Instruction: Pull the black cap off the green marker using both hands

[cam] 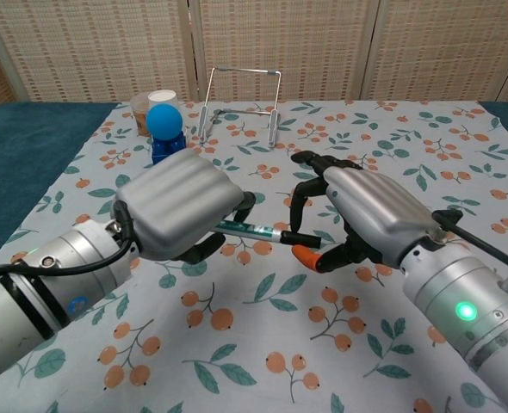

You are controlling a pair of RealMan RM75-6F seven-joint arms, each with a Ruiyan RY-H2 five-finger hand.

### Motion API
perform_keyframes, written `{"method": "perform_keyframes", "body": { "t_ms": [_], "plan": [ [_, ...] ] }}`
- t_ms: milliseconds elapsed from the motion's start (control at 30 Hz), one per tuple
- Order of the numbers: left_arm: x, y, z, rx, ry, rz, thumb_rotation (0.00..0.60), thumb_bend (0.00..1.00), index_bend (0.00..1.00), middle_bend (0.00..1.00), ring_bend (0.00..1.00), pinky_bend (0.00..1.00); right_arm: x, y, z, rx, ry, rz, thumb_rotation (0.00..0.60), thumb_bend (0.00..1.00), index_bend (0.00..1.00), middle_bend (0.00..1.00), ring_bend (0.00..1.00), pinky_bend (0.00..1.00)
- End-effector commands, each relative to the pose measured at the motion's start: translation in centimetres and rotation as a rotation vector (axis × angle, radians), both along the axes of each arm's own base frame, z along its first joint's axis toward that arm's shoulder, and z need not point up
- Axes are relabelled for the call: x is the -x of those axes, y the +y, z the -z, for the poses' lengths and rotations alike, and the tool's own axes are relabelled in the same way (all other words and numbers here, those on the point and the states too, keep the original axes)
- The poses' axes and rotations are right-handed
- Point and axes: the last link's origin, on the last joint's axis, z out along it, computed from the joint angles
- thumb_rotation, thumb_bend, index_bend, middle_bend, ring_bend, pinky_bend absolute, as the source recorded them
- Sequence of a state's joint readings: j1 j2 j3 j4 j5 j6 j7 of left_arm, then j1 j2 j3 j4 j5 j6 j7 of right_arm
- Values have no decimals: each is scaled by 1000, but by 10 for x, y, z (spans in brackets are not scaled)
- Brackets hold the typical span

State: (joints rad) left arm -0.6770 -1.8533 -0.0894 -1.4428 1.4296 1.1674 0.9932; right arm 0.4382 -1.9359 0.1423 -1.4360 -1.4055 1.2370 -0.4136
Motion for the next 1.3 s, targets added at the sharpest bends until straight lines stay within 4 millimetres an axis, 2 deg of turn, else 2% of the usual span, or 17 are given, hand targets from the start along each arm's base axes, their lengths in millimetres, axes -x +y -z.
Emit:
{"method": "perform_keyframes", "body": {
  "t_ms": [33, 333, 500, 1100, 1300],
  "plan": [
    [0, 0, 0, 1, 0, -2, 600, 478, 920, 1000, 823, 944, -1, 0, 1, 0, -4, 1, 600, 297, 616, 51, 0, 0],
    [0, 3, -2, -7, -3, 9, 600, 478, 921, 1000, 823, 945, -3, 0, 2, 7, -30, 9, 600, 442, 765, 111, 0, 0],
    [2, 8, -3, -22, 1, 22, 600, 479, 923, 1000, 823, 944, -2, 0, -2, 13, -49, 9, 600, 497, 801, 124, 0, 0],
    [7, 16, -3, -36, -3, 42, 600, 481, 929, 1000, 823, 944, 12, -3, -11, 24, -12, 35, 600, 516, 809, 123, 0, 0],
    [24, 25, -5, -46, 31, 7, 600, 480, 928, 1000, 823, 945, 28, -6, -18, 31, 47, 59, 600, 516, 810, 124, 0, 0]
  ]
}}
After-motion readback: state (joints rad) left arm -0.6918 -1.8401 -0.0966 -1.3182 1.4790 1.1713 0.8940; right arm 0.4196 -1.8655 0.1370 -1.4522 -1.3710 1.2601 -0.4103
